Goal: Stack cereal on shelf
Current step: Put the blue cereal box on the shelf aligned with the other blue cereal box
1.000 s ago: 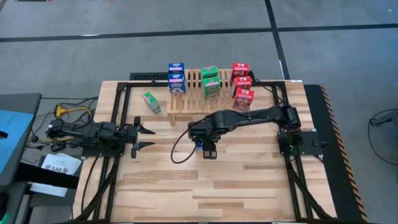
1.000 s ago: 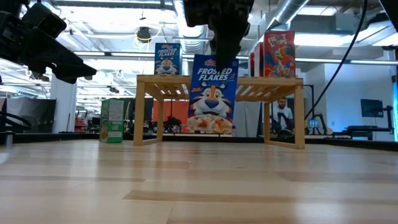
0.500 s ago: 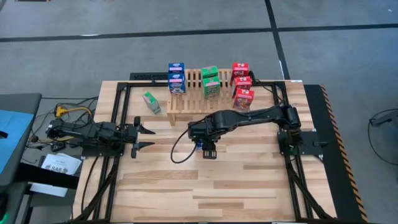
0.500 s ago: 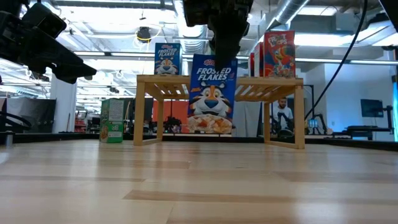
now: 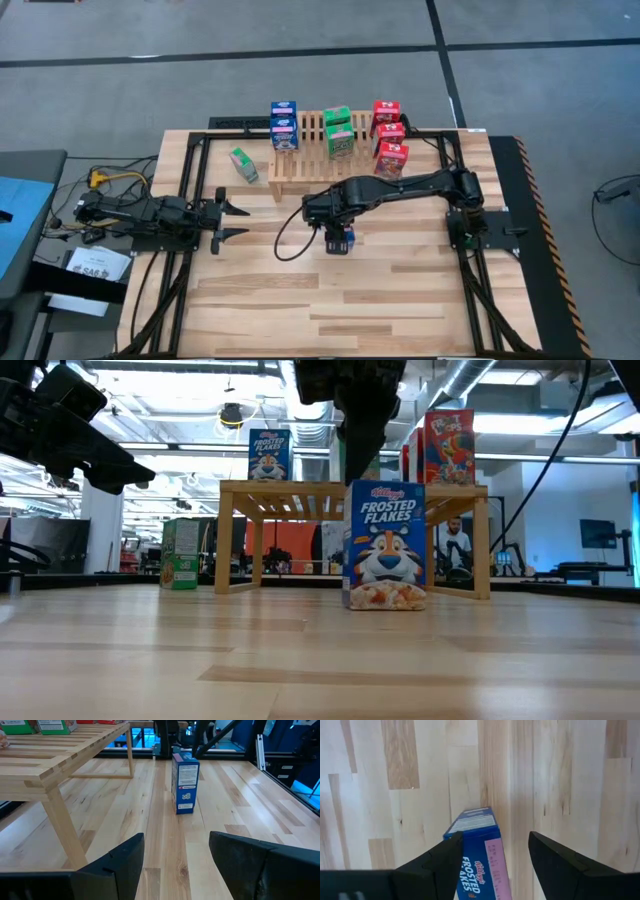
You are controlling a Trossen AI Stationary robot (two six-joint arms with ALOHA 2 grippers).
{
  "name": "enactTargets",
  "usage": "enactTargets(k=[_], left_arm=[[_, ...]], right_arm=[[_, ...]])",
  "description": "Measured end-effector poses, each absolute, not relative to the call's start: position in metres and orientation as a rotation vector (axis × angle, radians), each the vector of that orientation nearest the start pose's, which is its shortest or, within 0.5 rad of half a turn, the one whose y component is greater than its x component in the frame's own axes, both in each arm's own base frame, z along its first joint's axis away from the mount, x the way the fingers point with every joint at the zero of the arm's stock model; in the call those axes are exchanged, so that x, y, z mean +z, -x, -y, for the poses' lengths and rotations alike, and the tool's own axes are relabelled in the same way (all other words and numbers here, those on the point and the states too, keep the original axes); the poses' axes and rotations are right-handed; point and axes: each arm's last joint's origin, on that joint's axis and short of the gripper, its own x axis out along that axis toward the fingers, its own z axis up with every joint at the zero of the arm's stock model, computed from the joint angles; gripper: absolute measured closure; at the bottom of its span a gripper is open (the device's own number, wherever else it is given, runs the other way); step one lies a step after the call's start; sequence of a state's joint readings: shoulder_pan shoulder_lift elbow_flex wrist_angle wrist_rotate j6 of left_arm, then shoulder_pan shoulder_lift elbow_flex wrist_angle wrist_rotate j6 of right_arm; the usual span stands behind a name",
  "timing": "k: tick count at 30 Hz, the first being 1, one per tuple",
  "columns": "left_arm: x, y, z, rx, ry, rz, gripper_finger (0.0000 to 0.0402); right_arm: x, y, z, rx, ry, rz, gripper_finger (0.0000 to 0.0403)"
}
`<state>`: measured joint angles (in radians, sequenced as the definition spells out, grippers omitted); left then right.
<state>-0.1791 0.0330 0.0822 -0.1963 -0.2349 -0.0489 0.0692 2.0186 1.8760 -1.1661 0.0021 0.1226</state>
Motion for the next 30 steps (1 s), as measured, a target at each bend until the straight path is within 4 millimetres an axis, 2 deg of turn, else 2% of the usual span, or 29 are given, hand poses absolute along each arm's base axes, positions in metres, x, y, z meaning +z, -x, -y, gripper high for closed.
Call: enactTargets(k=[4,9,15,18,21,30], left_arm=[[0.17,-0.092,0.01,0.059,0.018,-0.143,0.0187],[0.17,-0.092,0.01,0.059,0.018,-0.142,0.0187],[0.17,-0.092,0.01,0.06,0.018,-0.143,0.0187],[0.17,-0.092,0.01,0.059,0.018,-0.143,0.0187],[0.17,-0.092,0.01,0.06,0.019,-0.142,0.0187],[0.17,-0.092,0.01,0.059,0.018,-0.142,0.0187]], right_arm=[[0.28,-0.405,-0.028,-0.021,-0.058,-1.297,0.0152],[0.309,-0.391,-0.03,-0.036,-0.019,-1.218,0.0152],[0.353,-0.359,-0.049,-0.133,0.165,-1.085,0.0152],[0.367,-0.341,-0.059,-0.174,0.247,-1.018,0.0152],[0.364,-0.32,-0.062,-0.176,0.249,-0.929,0.0152],[0.321,-0.25,-0.051,-0.159,0.143,-0.59,0.0152]])
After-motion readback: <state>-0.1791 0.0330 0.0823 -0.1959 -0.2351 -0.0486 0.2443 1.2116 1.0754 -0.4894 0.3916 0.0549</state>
